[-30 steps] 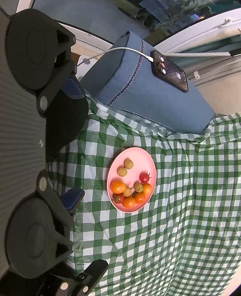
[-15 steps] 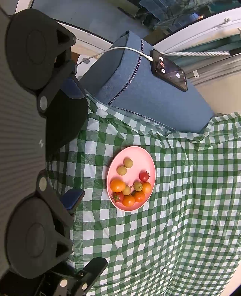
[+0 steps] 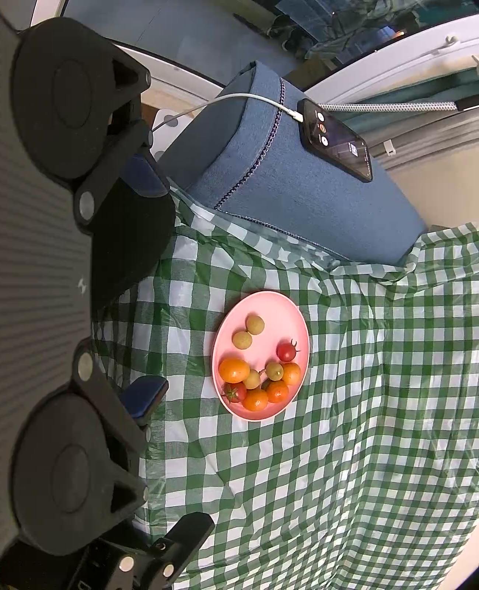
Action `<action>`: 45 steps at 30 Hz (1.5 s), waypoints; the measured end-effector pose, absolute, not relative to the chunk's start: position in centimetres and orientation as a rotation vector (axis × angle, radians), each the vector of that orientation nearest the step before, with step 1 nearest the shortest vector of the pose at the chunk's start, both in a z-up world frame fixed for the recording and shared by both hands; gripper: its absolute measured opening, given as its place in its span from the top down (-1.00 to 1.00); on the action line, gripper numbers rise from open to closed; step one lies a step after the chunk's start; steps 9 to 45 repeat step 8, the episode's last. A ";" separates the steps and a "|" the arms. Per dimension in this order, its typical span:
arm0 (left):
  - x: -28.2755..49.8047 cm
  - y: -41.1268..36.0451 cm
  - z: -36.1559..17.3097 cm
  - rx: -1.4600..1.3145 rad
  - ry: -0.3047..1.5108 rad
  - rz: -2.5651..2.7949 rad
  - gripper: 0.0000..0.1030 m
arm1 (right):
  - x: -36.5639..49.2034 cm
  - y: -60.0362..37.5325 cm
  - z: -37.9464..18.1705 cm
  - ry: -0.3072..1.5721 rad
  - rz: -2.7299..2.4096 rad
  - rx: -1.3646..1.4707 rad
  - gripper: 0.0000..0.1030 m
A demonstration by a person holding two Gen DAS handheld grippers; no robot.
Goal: Organize fruits
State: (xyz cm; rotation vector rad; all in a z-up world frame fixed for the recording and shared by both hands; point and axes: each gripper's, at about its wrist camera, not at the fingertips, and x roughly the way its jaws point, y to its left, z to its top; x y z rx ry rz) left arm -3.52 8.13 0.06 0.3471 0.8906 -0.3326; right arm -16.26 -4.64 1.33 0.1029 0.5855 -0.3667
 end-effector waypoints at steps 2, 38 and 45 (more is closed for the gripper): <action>-3.5 8.2 0.1 0.347 0.887 -0.331 -1.00 | -16.3 -4.7 1.3 0.585 -0.366 0.103 -0.98; -3.6 8.4 0.2 0.342 0.875 -0.323 -1.00 | -16.2 -4.6 1.3 0.586 -0.365 0.104 -0.98; -3.6 8.4 0.2 0.342 0.875 -0.323 -1.00 | -16.2 -4.6 1.3 0.586 -0.365 0.104 -0.98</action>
